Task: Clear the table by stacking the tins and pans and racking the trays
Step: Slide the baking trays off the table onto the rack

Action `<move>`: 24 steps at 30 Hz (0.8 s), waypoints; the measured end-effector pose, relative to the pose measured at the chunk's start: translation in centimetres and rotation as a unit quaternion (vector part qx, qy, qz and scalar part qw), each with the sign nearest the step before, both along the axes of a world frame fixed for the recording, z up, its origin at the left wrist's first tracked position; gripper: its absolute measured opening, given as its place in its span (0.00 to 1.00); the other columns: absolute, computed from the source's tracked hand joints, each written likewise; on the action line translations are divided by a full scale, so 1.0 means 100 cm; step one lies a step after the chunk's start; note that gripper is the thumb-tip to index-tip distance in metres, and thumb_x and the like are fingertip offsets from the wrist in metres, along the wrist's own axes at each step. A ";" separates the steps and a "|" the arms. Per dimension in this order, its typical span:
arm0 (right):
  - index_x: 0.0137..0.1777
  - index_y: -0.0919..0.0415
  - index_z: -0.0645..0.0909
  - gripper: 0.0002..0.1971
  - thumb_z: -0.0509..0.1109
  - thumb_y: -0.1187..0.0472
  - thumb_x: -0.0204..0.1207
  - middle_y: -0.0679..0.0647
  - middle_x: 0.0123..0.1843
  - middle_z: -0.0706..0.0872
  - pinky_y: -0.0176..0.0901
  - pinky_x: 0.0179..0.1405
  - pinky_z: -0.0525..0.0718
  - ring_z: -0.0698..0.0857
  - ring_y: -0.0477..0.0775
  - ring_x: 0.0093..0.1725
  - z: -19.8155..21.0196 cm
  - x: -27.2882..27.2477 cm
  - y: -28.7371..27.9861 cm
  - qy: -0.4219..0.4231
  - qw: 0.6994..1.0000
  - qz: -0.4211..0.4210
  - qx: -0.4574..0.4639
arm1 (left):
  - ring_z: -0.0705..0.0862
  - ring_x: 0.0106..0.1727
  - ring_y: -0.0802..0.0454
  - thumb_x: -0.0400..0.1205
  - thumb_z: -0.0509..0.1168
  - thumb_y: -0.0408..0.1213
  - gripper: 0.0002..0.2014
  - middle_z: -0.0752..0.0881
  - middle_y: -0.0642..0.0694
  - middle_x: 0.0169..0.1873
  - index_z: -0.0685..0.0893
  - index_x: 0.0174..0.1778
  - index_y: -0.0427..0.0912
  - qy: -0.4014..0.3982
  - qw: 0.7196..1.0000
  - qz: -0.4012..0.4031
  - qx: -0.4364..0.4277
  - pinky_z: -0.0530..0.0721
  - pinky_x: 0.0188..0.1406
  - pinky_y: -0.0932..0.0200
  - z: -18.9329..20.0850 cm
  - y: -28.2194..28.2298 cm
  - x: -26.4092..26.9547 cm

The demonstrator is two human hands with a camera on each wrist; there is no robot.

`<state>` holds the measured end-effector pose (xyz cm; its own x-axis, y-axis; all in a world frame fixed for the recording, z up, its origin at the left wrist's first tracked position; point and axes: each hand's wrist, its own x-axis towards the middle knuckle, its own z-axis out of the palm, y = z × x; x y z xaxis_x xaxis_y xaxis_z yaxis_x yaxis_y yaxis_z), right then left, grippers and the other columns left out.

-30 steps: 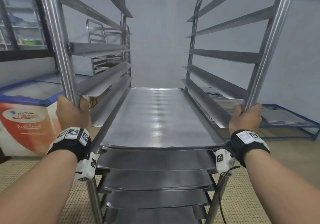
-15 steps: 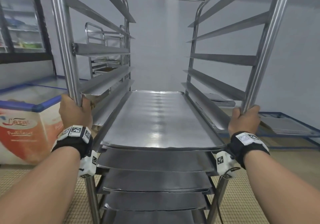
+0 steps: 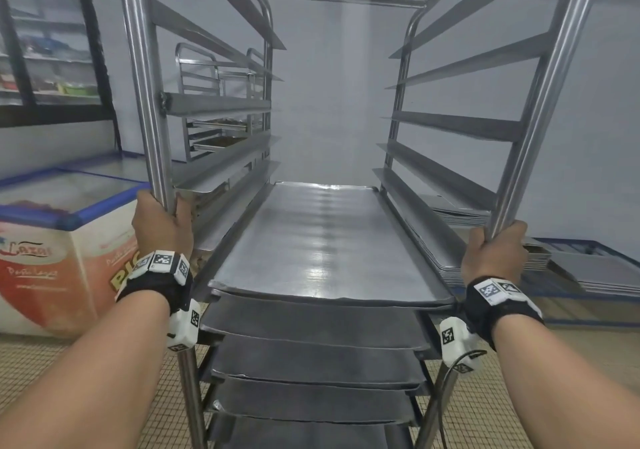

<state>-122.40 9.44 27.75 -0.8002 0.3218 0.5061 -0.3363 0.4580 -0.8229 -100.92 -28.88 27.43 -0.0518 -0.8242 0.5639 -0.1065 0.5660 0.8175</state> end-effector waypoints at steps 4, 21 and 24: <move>0.68 0.73 0.67 0.18 0.62 0.62 0.84 0.76 0.51 0.83 0.47 0.39 0.66 0.83 0.74 0.51 0.003 -0.034 -0.011 0.001 1.000 -0.003 0.006 | 0.77 0.43 0.42 0.86 0.64 0.44 0.17 0.79 0.37 0.44 0.75 0.57 0.31 0.005 1.000 -0.001 -0.001 0.76 0.41 0.48 -0.001 -0.011 -0.036; 0.62 0.72 0.68 0.15 0.63 0.62 0.82 0.63 0.41 0.77 0.55 0.38 0.79 0.77 0.64 0.38 -0.005 -0.194 -0.088 0.045 0.999 -0.004 -0.013 | 0.75 0.42 0.43 0.86 0.64 0.40 0.16 0.79 0.37 0.44 0.74 0.59 0.30 0.002 1.000 -0.006 -0.002 0.74 0.44 0.49 0.002 -0.089 -0.185; 0.62 0.71 0.68 0.14 0.63 0.62 0.83 0.65 0.43 0.78 0.58 0.43 0.82 0.81 0.67 0.41 -0.003 -0.216 -0.100 0.023 1.000 0.000 -0.013 | 0.78 0.43 0.41 0.85 0.65 0.39 0.15 0.82 0.33 0.46 0.75 0.60 0.30 0.005 1.000 -0.013 -0.008 0.73 0.44 0.51 0.003 -0.096 -0.207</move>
